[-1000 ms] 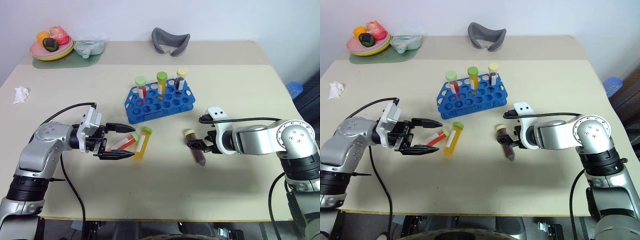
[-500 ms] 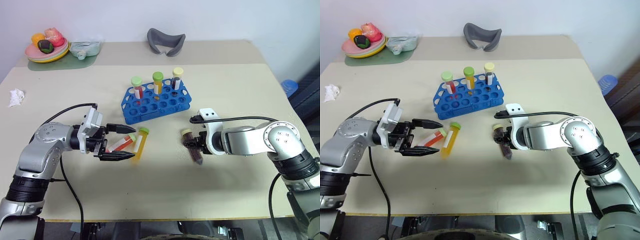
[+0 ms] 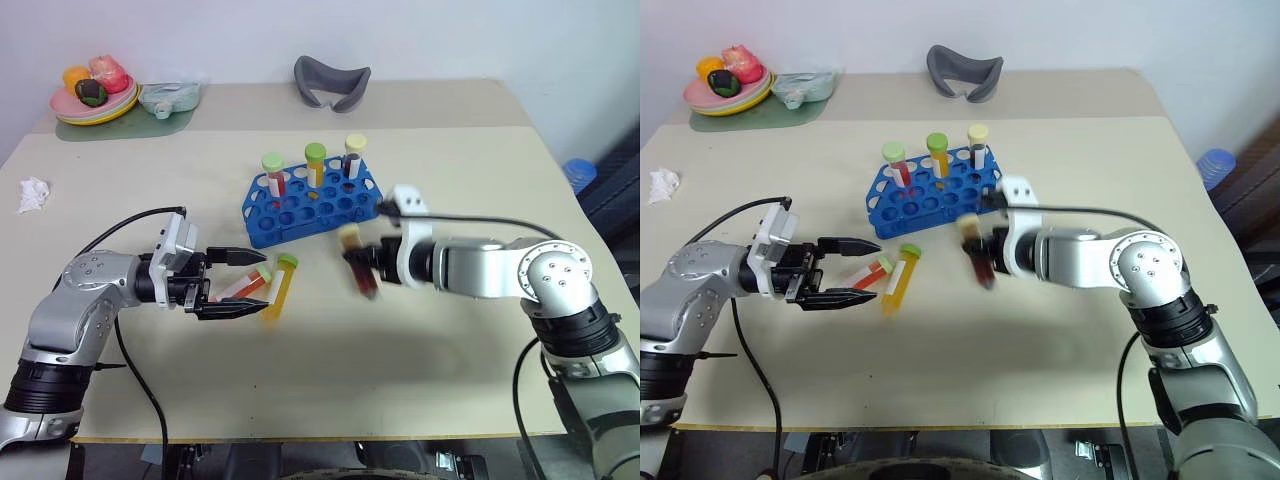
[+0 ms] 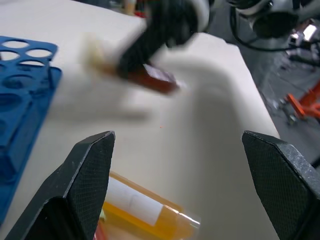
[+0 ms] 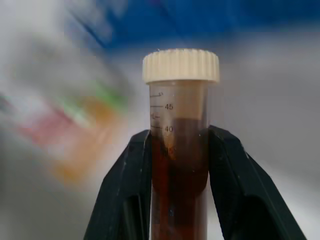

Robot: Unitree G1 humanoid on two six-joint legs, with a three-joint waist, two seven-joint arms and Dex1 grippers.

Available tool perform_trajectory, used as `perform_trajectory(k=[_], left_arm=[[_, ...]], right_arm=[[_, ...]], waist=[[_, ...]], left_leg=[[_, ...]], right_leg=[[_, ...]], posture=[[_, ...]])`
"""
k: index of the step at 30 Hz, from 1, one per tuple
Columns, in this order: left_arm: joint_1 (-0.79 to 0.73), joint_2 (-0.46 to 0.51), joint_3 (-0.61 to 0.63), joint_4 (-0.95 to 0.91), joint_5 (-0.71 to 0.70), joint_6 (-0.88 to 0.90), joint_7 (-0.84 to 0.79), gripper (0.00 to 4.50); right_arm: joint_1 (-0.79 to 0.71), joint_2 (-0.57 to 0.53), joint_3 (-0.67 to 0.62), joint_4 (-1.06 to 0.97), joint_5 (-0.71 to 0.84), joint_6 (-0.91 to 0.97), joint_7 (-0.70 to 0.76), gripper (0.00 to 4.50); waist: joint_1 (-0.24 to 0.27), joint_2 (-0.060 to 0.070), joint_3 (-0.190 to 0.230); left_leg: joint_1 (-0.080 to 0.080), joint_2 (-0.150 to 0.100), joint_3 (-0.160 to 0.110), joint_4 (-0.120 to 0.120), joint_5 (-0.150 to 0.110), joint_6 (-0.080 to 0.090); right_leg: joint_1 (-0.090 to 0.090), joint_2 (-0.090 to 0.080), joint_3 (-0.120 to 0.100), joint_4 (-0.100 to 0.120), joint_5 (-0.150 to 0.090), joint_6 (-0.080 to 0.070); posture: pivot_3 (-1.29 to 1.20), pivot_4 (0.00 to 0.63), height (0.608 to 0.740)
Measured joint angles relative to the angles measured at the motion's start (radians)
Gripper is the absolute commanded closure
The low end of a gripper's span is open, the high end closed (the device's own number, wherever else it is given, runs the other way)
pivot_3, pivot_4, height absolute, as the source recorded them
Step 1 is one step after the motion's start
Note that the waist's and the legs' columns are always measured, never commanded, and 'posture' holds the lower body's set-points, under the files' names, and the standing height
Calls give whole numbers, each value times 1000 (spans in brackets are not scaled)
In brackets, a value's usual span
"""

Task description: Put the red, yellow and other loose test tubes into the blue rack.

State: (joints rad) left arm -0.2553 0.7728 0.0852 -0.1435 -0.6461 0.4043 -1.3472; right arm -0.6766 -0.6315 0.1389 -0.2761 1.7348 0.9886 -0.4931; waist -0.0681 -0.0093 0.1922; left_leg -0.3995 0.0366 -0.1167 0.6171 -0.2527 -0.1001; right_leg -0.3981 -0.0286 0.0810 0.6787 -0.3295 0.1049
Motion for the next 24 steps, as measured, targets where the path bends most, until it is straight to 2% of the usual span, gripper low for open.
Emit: perform_trajectory(k=[1,5,9,14,16,24], left_arm=[[10,0,7,-3,-1,1,5,350],[53,-15,37,-14,-14,3,50,350],[73,-40,55,-40,-22,3,95,350],[97,-72,66,-79,-44,16,158,350],[107,-79,76,-93,-45,21,179,350],[147,-111,97,-134,-65,25,256,350]], right_arm=[[-4,9,-28,-7,-24,-23,46,3208],[1,68,-85,-14,-277,-173,322,3208],[9,133,-78,21,-561,-340,493,3208],[41,292,-70,190,-910,-672,665,3208],[45,348,-75,269,-990,-772,716,3208],[33,501,-156,602,-1148,-1108,923,3208]], waist=[[0,0,0],[3,0,0],[2,0,0],[-2,1,0],[-2,1,0],[-2,2,1]], left_leg=[[0,0,0,0,0,0],[0,0,0,0,0,0],[1,0,0,1,0,-1],[2,0,0,2,0,-1],[2,0,0,2,1,-2],[4,0,0,1,2,-4]], right_leg=[[0,0,0,0,0,0],[0,0,0,0,0,0],[0,0,0,1,0,0],[0,0,0,3,0,0],[0,0,0,4,0,0],[1,-1,0,5,0,0]], posture=[[0,150,740],[0,150,740],[0,150,740],[0,150,740],[0,150,740],[0,150,740]])
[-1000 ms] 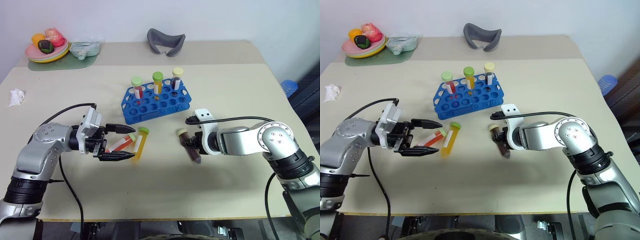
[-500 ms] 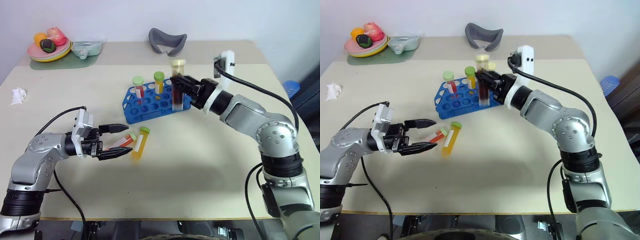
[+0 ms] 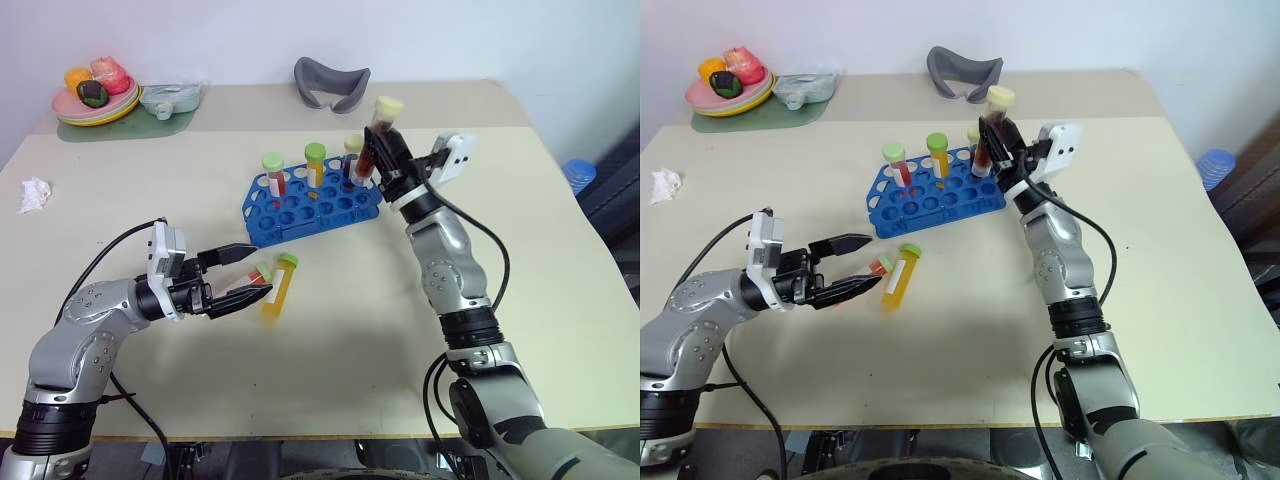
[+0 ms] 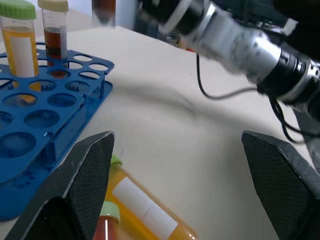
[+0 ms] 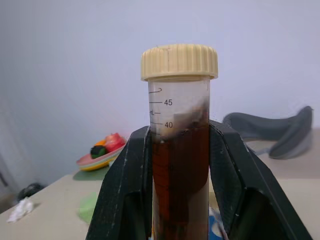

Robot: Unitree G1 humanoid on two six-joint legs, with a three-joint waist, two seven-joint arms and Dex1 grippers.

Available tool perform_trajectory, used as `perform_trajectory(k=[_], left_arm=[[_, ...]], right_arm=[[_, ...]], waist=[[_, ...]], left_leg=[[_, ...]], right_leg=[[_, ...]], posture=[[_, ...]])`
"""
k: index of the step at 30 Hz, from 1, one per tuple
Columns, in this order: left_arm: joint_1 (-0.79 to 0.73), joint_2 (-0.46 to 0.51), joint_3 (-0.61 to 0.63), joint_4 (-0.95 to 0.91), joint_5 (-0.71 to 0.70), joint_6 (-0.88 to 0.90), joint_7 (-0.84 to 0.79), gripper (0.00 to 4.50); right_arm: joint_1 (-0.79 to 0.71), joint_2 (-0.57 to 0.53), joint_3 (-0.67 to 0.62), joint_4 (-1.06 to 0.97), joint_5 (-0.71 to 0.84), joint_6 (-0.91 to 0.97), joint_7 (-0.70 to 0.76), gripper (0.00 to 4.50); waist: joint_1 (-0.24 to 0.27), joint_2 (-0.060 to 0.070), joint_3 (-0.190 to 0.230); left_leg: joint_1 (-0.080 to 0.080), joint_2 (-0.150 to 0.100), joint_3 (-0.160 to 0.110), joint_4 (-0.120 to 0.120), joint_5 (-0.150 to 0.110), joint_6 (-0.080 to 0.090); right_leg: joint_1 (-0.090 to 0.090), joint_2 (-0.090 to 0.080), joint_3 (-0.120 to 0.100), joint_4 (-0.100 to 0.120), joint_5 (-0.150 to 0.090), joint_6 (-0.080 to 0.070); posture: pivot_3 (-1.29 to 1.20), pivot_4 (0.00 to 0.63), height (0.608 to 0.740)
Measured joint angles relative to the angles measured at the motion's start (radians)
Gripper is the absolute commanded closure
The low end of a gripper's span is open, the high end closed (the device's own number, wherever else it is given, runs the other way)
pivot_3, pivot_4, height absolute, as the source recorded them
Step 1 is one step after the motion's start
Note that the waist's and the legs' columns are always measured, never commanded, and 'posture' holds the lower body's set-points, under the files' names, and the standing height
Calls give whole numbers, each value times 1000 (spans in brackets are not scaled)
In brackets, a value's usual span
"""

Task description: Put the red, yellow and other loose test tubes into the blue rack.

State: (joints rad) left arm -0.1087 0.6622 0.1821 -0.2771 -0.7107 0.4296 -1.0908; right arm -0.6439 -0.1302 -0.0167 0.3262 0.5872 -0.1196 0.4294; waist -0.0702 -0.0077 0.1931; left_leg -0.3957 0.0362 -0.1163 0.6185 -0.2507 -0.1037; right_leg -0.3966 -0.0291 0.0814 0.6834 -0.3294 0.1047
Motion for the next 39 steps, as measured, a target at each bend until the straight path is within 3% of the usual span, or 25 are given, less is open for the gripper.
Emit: perform_trajectory(k=[18,38,39], left_arm=[[14,1,31,-38,-43,25,68,350],[14,-8,30,-68,-44,26,113,350],[14,-10,30,-70,-44,26,114,350]], right_arm=[[-67,118,-159,402,-77,-279,189,3208],[-106,112,-172,592,-259,-492,153,3208],[-106,112,-172,592,-259,-494,152,2857]], waist=[[-2,0,0],[-2,0,0],[-1,0,0]], left_leg=[[3,0,0,-1,1,-2],[5,0,0,-2,2,-3],[5,0,0,-2,2,-3]], right_leg=[[2,0,0,1,0,0],[4,0,0,1,0,0],[4,0,0,1,0,0]], posture=[[0,150,740],[0,150,740],[0,150,740]])
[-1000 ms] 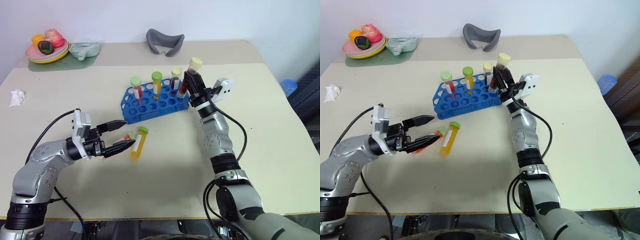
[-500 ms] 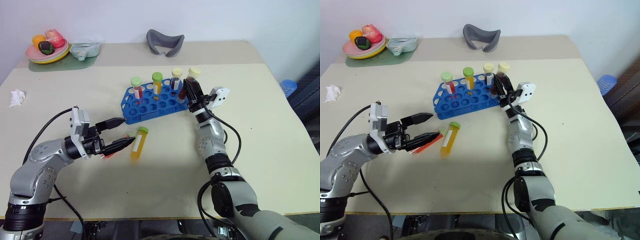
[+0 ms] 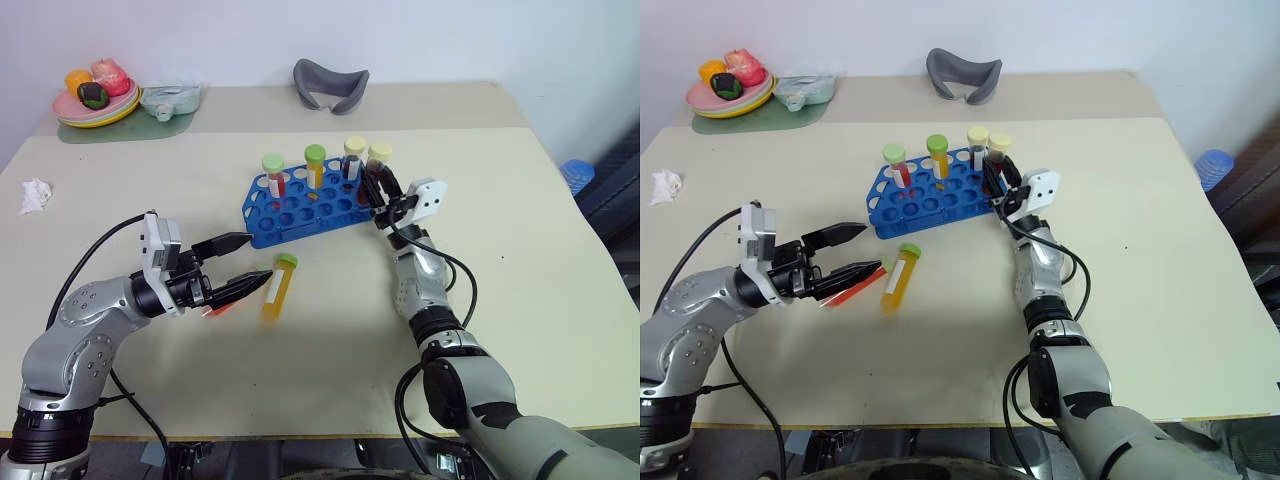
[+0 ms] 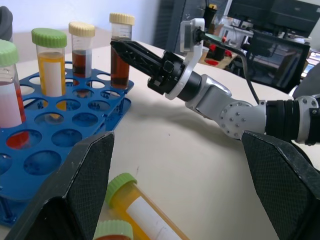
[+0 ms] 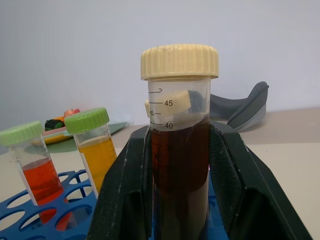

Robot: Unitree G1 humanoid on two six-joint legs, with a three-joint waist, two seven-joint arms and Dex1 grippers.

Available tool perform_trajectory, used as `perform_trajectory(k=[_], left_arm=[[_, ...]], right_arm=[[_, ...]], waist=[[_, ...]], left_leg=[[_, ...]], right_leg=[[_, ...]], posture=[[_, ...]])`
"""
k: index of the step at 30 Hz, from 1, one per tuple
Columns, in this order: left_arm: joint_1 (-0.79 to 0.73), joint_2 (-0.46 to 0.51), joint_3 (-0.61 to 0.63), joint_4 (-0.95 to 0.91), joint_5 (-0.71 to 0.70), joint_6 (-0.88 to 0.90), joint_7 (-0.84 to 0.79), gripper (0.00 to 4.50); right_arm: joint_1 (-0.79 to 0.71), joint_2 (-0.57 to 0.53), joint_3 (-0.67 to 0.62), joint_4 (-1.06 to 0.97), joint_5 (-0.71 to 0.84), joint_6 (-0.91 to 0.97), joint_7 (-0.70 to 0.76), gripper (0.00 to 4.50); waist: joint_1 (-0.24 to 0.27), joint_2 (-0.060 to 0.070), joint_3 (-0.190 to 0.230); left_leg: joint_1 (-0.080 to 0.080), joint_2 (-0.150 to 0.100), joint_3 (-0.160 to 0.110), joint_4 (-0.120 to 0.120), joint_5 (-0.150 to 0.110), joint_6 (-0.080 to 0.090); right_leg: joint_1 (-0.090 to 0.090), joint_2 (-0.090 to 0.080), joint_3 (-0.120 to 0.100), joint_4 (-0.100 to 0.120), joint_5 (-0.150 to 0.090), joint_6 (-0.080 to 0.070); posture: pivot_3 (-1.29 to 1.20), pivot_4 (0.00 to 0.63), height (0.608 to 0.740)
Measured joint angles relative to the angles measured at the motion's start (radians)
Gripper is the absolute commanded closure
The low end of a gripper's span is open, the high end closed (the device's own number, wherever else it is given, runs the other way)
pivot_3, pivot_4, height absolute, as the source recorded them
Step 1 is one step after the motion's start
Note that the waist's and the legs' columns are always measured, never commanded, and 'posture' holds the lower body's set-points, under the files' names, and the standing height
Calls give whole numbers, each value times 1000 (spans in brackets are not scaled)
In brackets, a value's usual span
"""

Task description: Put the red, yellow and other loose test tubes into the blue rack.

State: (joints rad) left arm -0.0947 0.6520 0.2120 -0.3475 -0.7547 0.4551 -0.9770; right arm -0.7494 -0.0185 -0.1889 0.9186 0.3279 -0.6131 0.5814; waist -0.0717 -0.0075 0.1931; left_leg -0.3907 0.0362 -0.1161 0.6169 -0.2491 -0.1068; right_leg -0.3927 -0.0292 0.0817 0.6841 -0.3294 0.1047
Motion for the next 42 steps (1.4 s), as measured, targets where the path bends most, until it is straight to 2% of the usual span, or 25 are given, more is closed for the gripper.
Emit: perform_trajectory(k=[2,6,7,11,15,18,22,25,28,32,36,42], left_arm=[[1,-4,0,-2,0,0,3,350],[2,-8,-1,-7,0,0,11,350],[2,-9,-2,-9,0,0,14,350],[2,-18,-3,-9,0,0,19,350],[1,-44,-23,-9,11,-2,42,350],[0,-49,-44,-7,45,-3,68,350],[-10,-44,-48,11,71,-8,64,350],[-24,-28,-75,22,103,-5,69,350],[-30,-9,-100,18,161,12,114,350],[-44,57,-123,-4,156,106,112,350],[-76,99,-123,-18,98,205,77,350],[-125,122,-90,-35,-52,393,101,350]], right_arm=[[0,0,-5,0,0,-3,-4,2176],[1,0,-14,0,-4,-3,-32,182],[2,-1,-13,-3,-13,-3,-50,73],[38,-9,1,-90,-51,23,-104,73],[145,-48,51,-372,-107,194,-178,73],[243,-112,92,-645,-158,410,-235,73],[380,-249,125,-1025,-126,785,-226,73],[455,-389,128,-1263,-5,1073,-161,73],[499,-513,95,-1428,138,1278,-87,73],[590,-678,34,-1531,251,1400,24,73],[656,-782,-6,-1546,288,1421,113,73],[711,-837,-21,-1548,307,1406,199,73]], waist=[[0,0,0],[-1,0,0],[-1,0,0],[0,0,0],[4,0,0],[4,0,0],[5,1,0],[5,1,0],[5,0,0],[9,-2,1],[9,-2,1],[12,-4,2]], left_leg=[[0,0,0,0,0,0],[0,0,0,0,0,0],[0,0,0,0,0,0],[0,0,0,0,0,0],[0,0,0,0,0,0],[-1,-1,0,0,0,-1],[0,-1,0,-1,0,-1],[0,-1,0,-1,0,-1],[0,-1,0,-1,0,0],[0,-1,-1,-1,0,0],[0,-1,0,-1,0,0],[0,-1,0,0,0,0]], right_leg=[[0,0,0,0,0,0],[0,0,0,0,0,0],[0,0,0,0,0,0],[0,0,0,0,0,0],[0,0,0,0,0,0],[-1,-1,0,0,0,0],[0,0,0,0,0,0],[0,0,0,-1,0,0],[1,0,0,-1,0,0],[1,0,0,-3,0,0],[1,0,0,-3,0,0],[1,0,0,-3,0,0]], posture=[[0,150,740],[0,150,740],[0,150,740],[0,150,740],[0,150,740],[0,150,740],[0,150,740],[0,150,740],[0,150,740],[0,150,740],[0,150,740],[0,150,740]])
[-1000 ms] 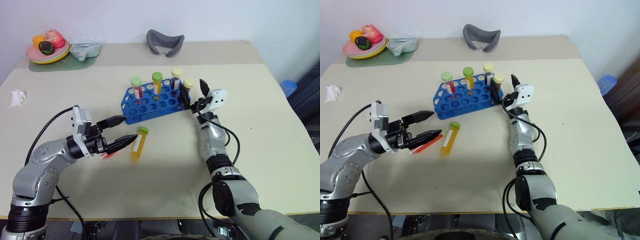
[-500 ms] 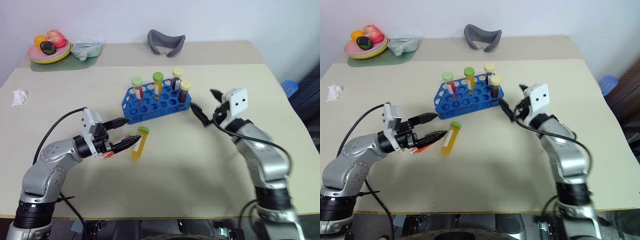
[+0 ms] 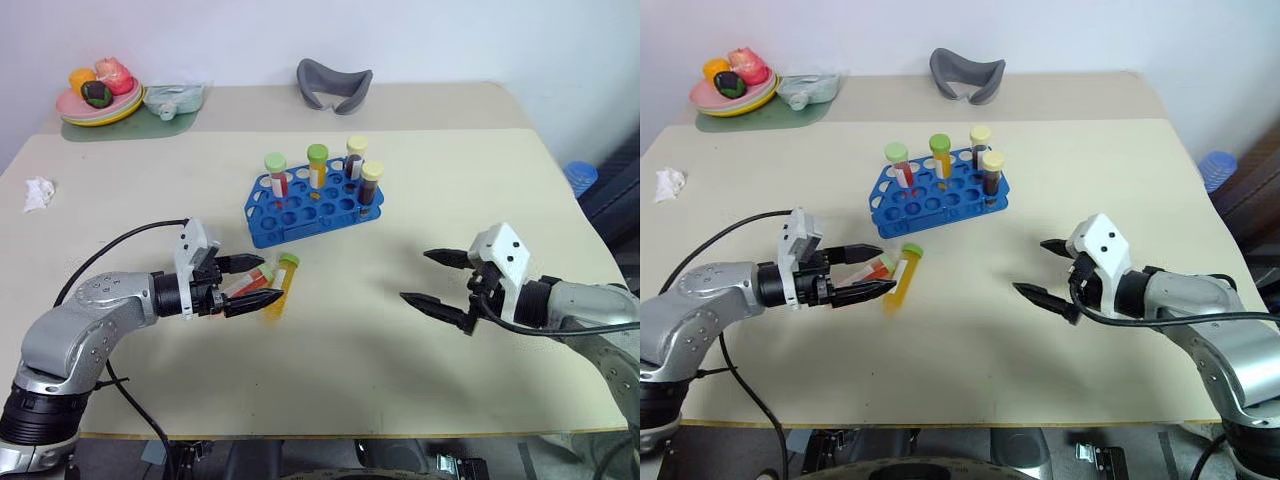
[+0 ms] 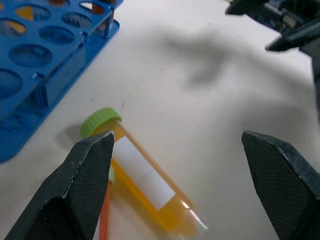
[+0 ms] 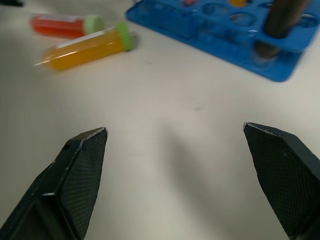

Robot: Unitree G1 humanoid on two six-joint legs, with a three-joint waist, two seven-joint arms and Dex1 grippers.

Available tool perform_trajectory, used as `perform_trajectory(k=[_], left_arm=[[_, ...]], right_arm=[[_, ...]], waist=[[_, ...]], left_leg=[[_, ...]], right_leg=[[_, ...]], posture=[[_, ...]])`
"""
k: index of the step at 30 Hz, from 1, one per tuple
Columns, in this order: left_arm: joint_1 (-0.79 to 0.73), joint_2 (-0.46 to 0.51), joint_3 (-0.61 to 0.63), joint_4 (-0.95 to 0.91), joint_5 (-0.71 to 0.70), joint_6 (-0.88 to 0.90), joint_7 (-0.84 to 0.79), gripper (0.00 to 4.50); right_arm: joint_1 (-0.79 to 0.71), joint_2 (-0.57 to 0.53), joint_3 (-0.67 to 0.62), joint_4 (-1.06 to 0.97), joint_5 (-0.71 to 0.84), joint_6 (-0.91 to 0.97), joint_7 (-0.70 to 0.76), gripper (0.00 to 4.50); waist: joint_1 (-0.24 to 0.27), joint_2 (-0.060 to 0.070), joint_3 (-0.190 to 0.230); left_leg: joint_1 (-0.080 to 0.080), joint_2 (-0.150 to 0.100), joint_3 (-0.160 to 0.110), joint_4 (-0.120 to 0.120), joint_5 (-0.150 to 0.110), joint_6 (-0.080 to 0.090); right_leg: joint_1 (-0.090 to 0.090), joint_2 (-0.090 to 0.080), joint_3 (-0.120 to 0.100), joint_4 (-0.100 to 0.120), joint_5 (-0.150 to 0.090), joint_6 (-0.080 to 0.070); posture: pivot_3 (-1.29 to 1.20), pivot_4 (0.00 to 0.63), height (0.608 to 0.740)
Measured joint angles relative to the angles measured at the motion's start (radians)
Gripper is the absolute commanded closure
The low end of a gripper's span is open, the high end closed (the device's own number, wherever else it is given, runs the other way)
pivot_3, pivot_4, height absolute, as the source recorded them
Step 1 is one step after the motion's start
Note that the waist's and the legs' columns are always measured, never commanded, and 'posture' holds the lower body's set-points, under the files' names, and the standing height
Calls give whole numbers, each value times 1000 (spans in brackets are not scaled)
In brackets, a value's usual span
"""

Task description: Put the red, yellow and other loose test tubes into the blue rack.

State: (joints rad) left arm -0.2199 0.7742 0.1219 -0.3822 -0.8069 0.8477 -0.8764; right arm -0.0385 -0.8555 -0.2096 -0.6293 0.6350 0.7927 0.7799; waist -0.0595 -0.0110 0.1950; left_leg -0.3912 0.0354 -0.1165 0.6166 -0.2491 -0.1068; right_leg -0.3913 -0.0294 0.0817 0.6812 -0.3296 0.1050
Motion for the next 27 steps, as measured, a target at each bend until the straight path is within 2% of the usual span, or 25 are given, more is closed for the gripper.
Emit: perform_trajectory(k=[5,8,10,15,21,27], left_arm=[[-133,105,22,-98,-68,376,245,350],[-251,115,17,-102,-160,611,288,350],[-330,167,-27,-92,-238,719,290,350],[-568,249,-227,48,-447,759,289,350],[-783,248,-455,157,-543,759,357,350],[-942,236,-667,348,-717,759,471,350]], right_arm=[[12,-20,0,23,-11,-54,51,73],[-9,-20,8,66,-31,-86,66,73],[-20,-21,13,87,-39,-103,76,73],[-26,-20,30,115,-53,-124,94,73],[-28,-19,36,115,-62,-133,88,73],[-23,-16,34,97,-61,-126,67,73]], waist=[[0,-4,2],[1,-5,3],[0,-6,4],[4,-7,4],[6,-7,4],[10,-6,4]], left_leg=[[0,0,0,0,0,0],[0,0,0,1,0,0],[0,0,-1,0,0,0],[-1,0,-1,1,0,0],[-1,-1,-1,0,0,0],[-1,-1,-1,2,0,0]], right_leg=[[0,0,0,0,0,0],[0,0,0,0,0,0],[0,0,0,0,0,0],[0,0,-1,0,0,0],[-1,0,0,0,0,0],[-1,0,0,1,0,0]], posture=[[0,150,740],[0,150,740],[0,150,740],[0,150,740],[0,150,740],[0,150,740]])
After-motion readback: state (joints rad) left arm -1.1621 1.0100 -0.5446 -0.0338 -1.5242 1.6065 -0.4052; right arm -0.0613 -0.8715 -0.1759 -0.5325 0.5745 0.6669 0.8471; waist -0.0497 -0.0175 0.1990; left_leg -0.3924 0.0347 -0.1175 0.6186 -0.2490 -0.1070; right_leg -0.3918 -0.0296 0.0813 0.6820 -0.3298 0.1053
